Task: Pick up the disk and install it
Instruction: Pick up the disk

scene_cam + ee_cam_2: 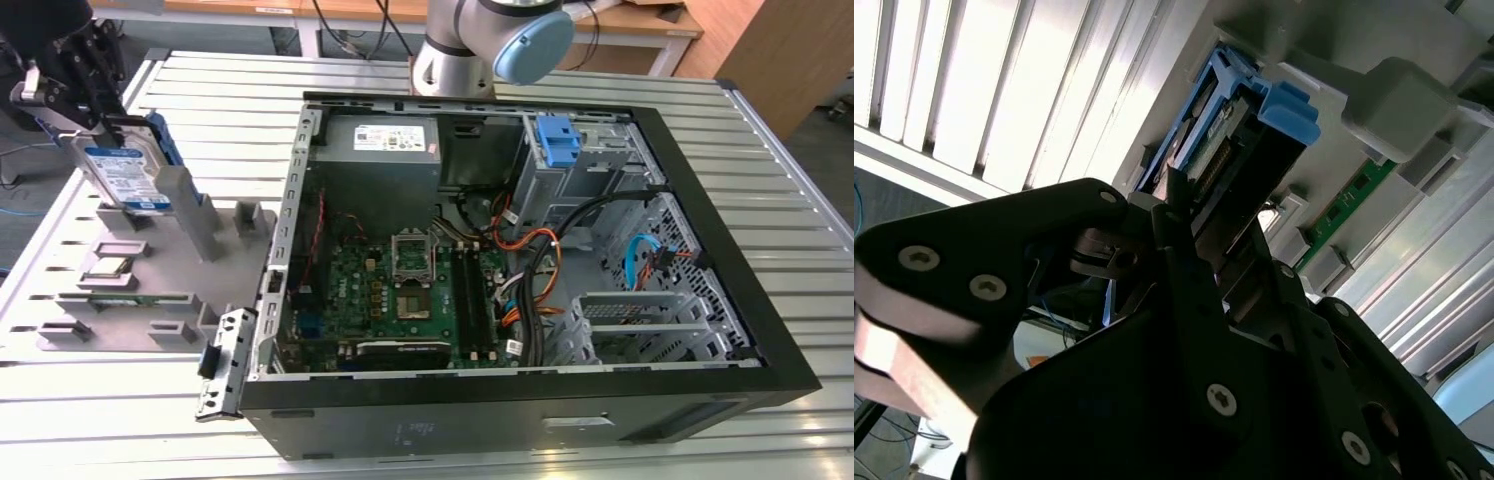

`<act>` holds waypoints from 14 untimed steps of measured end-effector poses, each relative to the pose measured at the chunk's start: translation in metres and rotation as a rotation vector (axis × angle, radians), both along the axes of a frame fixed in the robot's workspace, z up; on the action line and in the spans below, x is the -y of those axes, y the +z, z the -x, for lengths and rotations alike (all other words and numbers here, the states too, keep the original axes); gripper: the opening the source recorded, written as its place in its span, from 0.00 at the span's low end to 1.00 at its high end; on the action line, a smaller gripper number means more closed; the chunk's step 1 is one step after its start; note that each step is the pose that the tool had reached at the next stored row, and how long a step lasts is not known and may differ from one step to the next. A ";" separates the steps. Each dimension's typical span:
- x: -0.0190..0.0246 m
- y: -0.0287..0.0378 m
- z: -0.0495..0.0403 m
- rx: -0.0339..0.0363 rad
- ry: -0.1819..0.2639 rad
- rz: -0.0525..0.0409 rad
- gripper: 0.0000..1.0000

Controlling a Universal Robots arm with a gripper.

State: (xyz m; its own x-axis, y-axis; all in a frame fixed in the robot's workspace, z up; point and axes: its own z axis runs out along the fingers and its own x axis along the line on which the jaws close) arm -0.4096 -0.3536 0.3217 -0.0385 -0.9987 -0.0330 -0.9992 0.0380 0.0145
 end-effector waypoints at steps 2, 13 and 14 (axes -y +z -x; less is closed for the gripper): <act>0.0000 0.0001 0.0000 0.0000 0.000 0.0000 0.35; 0.0000 0.0133 0.0000 0.0001 0.000 -0.0019 0.35; 0.0000 0.0133 0.0000 0.0002 0.000 -0.0019 0.35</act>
State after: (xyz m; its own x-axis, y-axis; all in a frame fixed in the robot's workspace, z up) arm -0.4096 -0.3536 0.3350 -0.0384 -0.9987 -0.0349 -0.9992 0.0380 0.0144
